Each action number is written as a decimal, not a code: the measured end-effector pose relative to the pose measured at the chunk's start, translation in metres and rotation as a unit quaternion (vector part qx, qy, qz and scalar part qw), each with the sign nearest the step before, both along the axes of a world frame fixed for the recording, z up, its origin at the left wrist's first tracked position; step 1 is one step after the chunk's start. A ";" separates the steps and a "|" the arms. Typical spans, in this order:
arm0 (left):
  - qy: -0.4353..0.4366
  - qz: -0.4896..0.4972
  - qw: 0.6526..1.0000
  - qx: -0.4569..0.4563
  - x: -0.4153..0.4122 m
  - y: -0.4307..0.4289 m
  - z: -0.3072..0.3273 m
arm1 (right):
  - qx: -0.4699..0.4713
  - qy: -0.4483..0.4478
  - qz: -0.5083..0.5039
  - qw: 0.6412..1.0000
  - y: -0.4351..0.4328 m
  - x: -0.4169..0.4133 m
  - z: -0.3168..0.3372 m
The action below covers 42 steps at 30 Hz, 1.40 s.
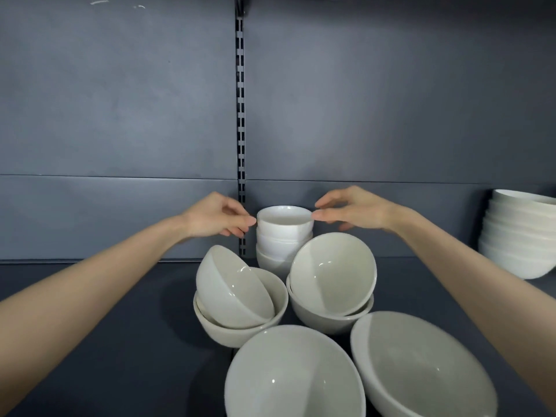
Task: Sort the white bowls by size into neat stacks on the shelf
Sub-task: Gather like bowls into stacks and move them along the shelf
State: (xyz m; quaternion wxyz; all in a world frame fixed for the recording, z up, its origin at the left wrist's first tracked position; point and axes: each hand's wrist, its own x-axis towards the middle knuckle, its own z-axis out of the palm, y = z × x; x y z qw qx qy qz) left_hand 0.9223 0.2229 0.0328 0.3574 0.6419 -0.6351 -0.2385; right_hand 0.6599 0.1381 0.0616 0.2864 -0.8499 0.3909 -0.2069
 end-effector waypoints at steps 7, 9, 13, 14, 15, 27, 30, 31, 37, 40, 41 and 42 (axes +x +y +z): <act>0.005 0.033 0.998 -0.062 -0.017 0.048 0.008 | -0.014 -0.016 0.012 1.000 0.019 -0.025 -0.002; -0.005 0.036 0.996 -0.079 -0.029 0.059 0.012 | -0.014 -0.024 0.018 0.999 0.025 -0.034 -0.001; -0.050 0.036 0.993 -0.105 -0.063 0.081 0.018 | -0.010 -0.033 0.036 0.999 0.039 -0.056 0.000; -0.053 0.039 0.991 -0.115 -0.073 0.088 0.019 | -0.009 -0.037 0.040 0.998 0.043 -0.062 -0.001; -0.053 0.043 0.990 -0.124 -0.083 0.094 0.018 | -0.008 -0.040 0.044 0.998 0.046 -0.068 -0.001; -0.053 0.162 0.977 -0.128 -0.184 0.189 -0.032 | 0.020 -0.071 0.103 0.992 0.094 -0.143 -0.042; -0.054 0.215 0.967 -0.125 -0.194 0.207 -0.053 | 0.038 -0.062 0.122 0.990 0.111 -0.150 -0.059; -0.056 0.224 0.965 -0.122 -0.197 0.212 -0.059 | 0.040 -0.055 0.123 0.990 0.117 -0.152 -0.064; 0.022 0.265 0.959 -0.099 -0.204 0.227 -0.091 | 0.052 -0.035 0.136 0.989 0.141 -0.158 -0.084; 0.087 0.267 0.955 -0.093 -0.204 0.228 -0.100 | 0.043 -0.031 0.124 0.991 0.149 -0.158 -0.088; 0.106 0.266 0.953 -0.099 -0.204 0.227 -0.103 | 0.048 -0.034 0.113 0.992 0.150 -0.157 -0.089; 0.124 0.266 0.950 -0.107 -0.204 0.226 -0.105 | 0.055 -0.040 0.103 0.992 0.151 -0.156 -0.091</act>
